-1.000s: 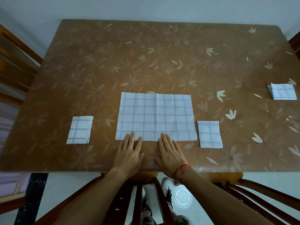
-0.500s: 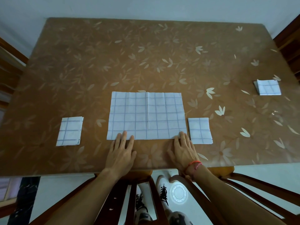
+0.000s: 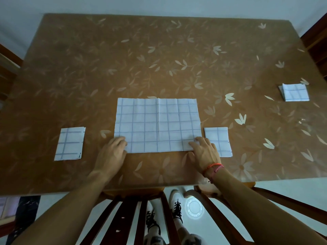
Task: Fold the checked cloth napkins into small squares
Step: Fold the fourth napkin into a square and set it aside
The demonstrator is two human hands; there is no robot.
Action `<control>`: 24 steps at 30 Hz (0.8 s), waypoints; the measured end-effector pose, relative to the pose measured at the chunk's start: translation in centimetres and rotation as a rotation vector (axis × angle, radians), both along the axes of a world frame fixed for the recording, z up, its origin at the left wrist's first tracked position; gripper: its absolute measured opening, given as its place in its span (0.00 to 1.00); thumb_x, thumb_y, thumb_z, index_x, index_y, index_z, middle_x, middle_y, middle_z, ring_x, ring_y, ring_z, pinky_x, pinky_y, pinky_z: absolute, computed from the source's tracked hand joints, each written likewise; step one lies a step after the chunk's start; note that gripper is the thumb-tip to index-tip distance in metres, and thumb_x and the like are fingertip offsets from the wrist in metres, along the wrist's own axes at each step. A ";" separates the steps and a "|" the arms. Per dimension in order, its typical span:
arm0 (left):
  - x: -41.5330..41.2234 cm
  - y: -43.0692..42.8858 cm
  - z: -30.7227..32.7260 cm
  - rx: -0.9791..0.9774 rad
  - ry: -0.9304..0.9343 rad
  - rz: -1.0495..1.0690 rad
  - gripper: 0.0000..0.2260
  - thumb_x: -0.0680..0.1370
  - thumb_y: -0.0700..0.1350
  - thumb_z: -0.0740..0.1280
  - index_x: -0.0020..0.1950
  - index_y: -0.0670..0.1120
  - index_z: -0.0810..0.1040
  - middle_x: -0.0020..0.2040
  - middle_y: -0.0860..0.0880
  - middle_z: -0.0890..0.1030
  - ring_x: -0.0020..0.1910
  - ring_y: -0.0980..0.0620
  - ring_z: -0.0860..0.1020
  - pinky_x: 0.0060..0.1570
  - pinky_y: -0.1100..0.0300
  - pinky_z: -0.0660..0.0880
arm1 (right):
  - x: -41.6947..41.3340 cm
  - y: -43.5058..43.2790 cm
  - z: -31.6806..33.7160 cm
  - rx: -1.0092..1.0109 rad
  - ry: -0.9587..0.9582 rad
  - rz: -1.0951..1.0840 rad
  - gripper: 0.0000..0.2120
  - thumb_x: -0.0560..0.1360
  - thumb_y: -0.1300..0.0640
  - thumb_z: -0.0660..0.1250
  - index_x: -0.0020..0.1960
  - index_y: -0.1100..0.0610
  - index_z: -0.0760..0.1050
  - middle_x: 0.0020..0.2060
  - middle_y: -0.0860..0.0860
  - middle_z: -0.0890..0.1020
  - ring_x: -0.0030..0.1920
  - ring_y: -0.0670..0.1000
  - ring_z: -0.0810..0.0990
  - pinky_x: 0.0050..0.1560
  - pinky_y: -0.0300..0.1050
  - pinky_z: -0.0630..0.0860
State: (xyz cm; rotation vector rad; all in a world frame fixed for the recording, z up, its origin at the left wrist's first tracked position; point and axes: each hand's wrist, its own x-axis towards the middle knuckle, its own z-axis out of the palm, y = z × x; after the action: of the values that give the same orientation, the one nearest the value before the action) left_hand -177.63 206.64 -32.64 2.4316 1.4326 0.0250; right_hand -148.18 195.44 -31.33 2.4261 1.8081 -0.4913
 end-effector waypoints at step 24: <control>-4.3 1.5 -0.4 0.144 0.109 -0.220 0.08 0.70 0.29 0.70 0.46 0.36 0.79 0.54 0.38 0.78 0.51 0.41 0.79 0.40 0.49 0.80 | -0.8 0.9 0.2 0.043 -0.020 0.057 0.14 0.68 0.56 0.70 0.53 0.54 0.80 0.57 0.58 0.77 0.57 0.60 0.76 0.52 0.54 0.75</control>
State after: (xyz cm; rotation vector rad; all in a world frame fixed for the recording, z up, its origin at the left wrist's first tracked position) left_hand -181.89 208.16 -32.99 2.7348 1.2363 -0.0573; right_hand -149.00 196.38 -31.15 2.3895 1.8930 -0.4258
